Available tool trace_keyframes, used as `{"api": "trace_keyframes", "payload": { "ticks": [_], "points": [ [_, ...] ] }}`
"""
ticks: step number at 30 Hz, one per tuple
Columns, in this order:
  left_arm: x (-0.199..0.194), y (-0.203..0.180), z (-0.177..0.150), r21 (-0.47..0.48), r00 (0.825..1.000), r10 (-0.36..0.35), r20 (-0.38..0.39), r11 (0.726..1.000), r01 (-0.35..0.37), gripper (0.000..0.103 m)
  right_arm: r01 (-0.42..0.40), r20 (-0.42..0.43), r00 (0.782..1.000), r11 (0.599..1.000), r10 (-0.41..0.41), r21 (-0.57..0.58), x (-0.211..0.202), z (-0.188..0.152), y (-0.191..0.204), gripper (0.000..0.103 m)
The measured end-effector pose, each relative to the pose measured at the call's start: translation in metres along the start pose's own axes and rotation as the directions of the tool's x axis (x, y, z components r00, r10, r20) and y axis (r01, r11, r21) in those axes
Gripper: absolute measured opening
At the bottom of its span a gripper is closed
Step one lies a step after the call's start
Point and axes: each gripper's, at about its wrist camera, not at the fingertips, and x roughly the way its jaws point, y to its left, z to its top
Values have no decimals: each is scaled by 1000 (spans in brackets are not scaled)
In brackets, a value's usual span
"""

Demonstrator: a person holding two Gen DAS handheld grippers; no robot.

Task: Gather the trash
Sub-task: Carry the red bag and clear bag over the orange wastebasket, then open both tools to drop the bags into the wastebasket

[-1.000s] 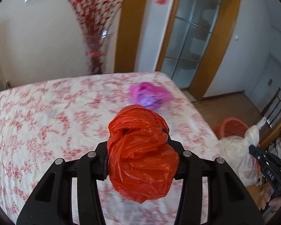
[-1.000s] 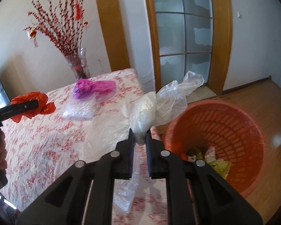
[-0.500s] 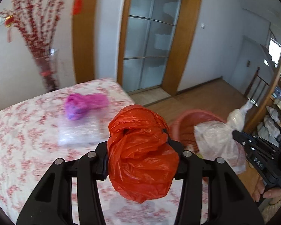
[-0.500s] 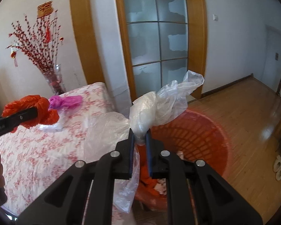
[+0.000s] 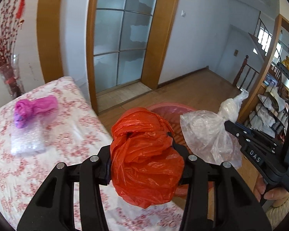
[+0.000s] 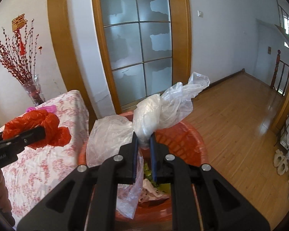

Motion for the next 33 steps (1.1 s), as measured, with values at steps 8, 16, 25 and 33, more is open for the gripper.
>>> {"api": "trace_keyframes", "payload": {
  "ticks": [8,16,25,33],
  "points": [
    [21,-22,-2,23,999,-35,-27,999,36,47,33,-8,999,999,-33,4,16,0,-18,13],
    [42,-35,-5,28,996,-61,-59,998,63,47,38,-26,999,999,-38,7,35,0,-29,13],
    [57,-41,-13,30,992,-70,-103,997,73,50,40,-44,998,999,-39,16,47,-1,-37,17],
    [62,-40,-18,25,989,-63,-134,997,67,62,25,-71,997,999,-23,39,52,-7,-42,31]
  ]
}}
